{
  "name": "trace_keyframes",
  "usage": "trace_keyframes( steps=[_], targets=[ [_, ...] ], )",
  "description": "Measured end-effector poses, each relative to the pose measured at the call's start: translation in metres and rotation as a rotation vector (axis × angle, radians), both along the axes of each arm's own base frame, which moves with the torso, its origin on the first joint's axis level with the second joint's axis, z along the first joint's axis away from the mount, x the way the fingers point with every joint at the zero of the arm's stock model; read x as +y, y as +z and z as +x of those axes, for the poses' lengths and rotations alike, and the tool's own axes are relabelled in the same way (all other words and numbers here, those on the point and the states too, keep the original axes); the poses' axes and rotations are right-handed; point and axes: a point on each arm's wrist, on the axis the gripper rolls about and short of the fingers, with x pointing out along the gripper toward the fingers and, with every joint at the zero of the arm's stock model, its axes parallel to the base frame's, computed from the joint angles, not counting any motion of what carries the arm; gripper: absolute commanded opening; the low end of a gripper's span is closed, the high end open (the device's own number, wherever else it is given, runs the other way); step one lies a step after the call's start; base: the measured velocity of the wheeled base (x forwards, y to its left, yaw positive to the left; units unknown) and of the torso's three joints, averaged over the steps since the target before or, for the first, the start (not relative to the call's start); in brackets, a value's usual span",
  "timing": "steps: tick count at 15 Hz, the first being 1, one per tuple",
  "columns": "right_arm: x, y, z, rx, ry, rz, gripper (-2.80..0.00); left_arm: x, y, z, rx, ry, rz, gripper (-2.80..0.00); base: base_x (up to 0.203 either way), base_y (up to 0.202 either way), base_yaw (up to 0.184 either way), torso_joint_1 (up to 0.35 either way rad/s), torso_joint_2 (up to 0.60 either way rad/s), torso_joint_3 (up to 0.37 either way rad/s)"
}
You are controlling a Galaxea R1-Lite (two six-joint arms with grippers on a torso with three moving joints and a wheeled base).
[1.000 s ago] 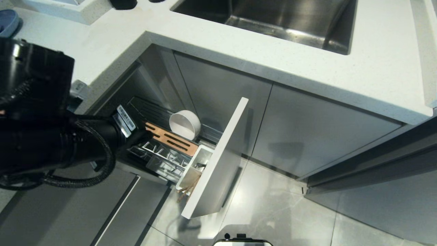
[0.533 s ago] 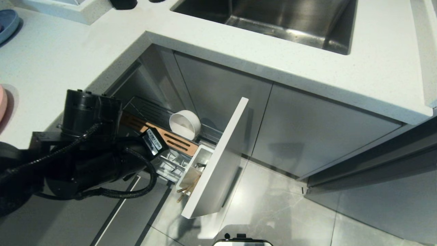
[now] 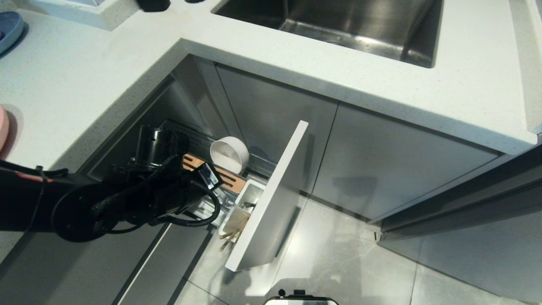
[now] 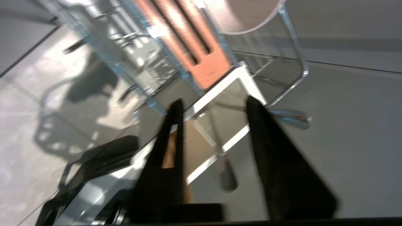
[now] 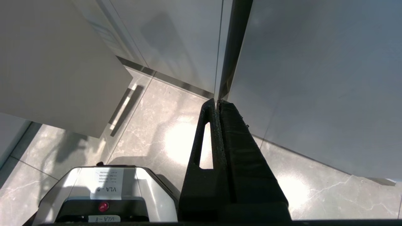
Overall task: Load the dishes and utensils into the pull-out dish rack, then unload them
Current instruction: Take the bowl out of the cupboard
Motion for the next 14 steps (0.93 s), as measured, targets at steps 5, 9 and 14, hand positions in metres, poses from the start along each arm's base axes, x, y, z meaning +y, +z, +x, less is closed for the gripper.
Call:
trace_keyframes(
  steps=[5,9,14],
  targets=[
    [0.0,0.0,0.0,0.0,0.0,0.0,-2.8,-0.001,-0.003,0.028,-0.041,-0.075,-0.03,0.0,0.0,0.0,0.0,0.0,0.0,0.0],
    [0.0,0.0,0.0,0.0,0.0,0.0,-2.8,0.001,-0.003,0.049,-0.056,-0.095,-0.032,0.0,0.0,0.0,0.0,0.0,0.0,0.0],
    [0.0,0.0,0.0,0.0,0.0,0.0,-2.8,-0.001,-0.007,0.07,-0.082,-0.117,-0.024,0.0,0.0,0.0,0.0,0.0,0.0,0.0]
  ],
)
